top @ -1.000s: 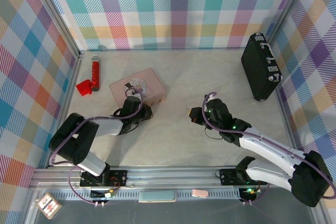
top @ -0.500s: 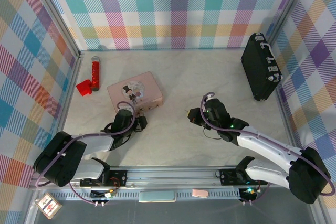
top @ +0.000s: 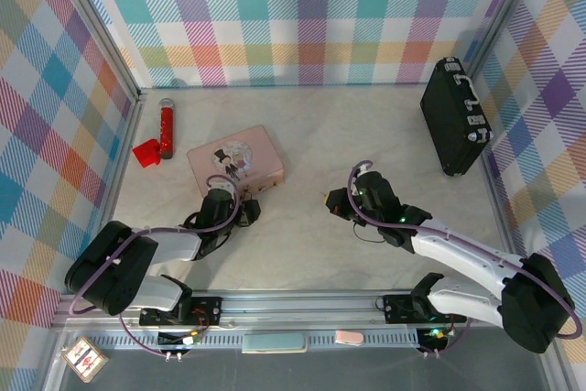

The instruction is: Unlock a padlock with a key

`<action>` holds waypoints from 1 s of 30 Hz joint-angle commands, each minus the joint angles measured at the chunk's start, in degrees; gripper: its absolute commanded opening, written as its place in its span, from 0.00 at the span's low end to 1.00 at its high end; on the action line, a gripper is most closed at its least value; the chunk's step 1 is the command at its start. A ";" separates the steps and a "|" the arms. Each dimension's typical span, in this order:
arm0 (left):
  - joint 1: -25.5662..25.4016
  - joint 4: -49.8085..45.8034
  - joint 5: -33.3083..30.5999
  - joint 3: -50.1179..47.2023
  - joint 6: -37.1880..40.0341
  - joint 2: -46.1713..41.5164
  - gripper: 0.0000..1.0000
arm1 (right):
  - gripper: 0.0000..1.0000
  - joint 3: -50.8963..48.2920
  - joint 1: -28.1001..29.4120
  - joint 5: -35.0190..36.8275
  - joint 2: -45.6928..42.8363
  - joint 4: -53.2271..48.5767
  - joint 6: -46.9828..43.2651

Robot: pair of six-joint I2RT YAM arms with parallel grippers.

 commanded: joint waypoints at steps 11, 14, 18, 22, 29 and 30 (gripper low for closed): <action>-0.44 -1.03 2.61 0.99 0.57 -1.35 0.34 | 0.00 1.56 -0.30 -0.97 0.10 1.96 0.72; -0.64 -1.38 2.31 0.97 0.20 -1.72 0.30 | 0.00 1.48 -0.32 -1.14 0.27 2.03 0.98; -0.77 -1.04 2.60 0.90 -0.26 -1.76 0.26 | 0.00 1.31 -0.30 -1.29 0.36 2.31 1.23; -0.99 -0.78 2.69 0.99 -0.70 -1.74 0.22 | 0.00 1.33 -0.26 -1.37 0.53 2.45 1.41; -1.16 -0.60 2.61 1.58 -1.20 -0.75 0.17 | 0.00 1.19 -0.04 -2.10 1.62 3.74 2.11; -1.16 -0.60 2.53 1.60 -1.48 -0.75 0.16 | 0.00 1.09 0.09 -2.27 1.95 4.12 2.28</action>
